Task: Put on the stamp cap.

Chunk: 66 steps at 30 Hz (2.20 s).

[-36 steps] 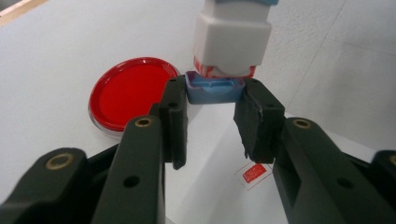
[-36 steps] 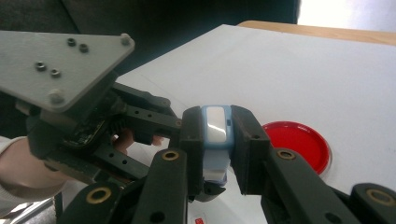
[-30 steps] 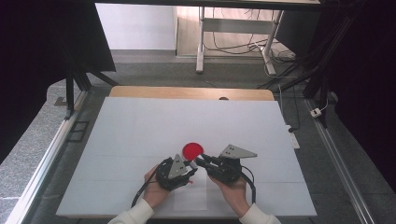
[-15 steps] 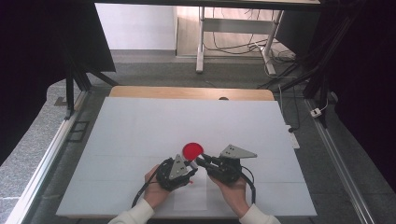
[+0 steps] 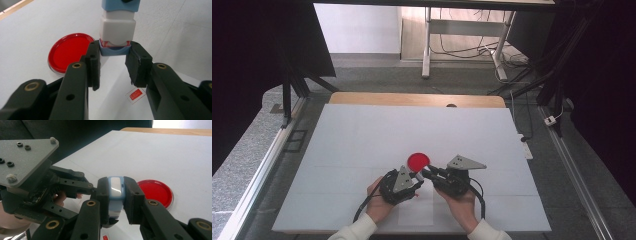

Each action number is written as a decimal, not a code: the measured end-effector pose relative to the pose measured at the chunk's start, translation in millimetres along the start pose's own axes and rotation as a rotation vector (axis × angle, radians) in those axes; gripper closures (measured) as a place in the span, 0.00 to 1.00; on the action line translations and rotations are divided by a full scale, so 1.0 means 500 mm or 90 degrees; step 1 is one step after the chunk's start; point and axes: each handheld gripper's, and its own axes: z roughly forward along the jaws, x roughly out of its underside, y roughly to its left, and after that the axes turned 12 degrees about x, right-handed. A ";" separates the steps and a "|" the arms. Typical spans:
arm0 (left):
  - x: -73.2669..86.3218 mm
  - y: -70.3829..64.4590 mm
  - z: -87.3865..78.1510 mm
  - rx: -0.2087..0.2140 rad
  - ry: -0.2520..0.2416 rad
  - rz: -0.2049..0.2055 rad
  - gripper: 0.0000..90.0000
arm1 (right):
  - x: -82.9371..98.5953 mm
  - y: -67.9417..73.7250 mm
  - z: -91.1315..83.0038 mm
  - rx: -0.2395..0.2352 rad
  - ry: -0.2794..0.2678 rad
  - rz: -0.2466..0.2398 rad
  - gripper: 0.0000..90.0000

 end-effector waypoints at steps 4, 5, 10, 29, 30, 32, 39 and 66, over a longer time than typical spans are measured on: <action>0.000 -0.001 0.000 -0.003 0.000 0.002 0.72 | 0.001 0.001 0.001 0.001 0.002 -0.001 0.83; 0.000 -0.001 0.000 -0.004 0.000 0.003 0.72 | 0.002 0.001 0.002 0.002 0.003 -0.002 0.83; 0.000 -0.002 0.001 -0.008 0.002 0.005 0.72 | 0.002 0.003 0.002 0.008 0.003 -0.003 0.83; -0.001 -0.011 0.001 -0.023 0.009 0.029 0.73 | 0.001 -0.002 0.004 -0.008 0.020 0.009 0.83; -0.002 -0.012 0.001 -0.024 0.012 0.032 0.73 | 0.001 -0.001 0.004 -0.007 0.022 0.008 0.83; -0.002 -0.014 0.001 -0.028 0.009 0.034 0.73 | 0.001 -0.001 0.004 -0.008 0.025 0.008 0.84; -0.003 -0.017 -0.002 -0.032 0.004 0.042 0.73 | 0.001 -0.002 0.004 -0.014 0.030 0.011 0.84; 0.006 -0.003 -0.001 -0.007 -0.001 -0.002 0.66 | 0.007 -0.004 0.005 -0.020 0.017 0.010 0.83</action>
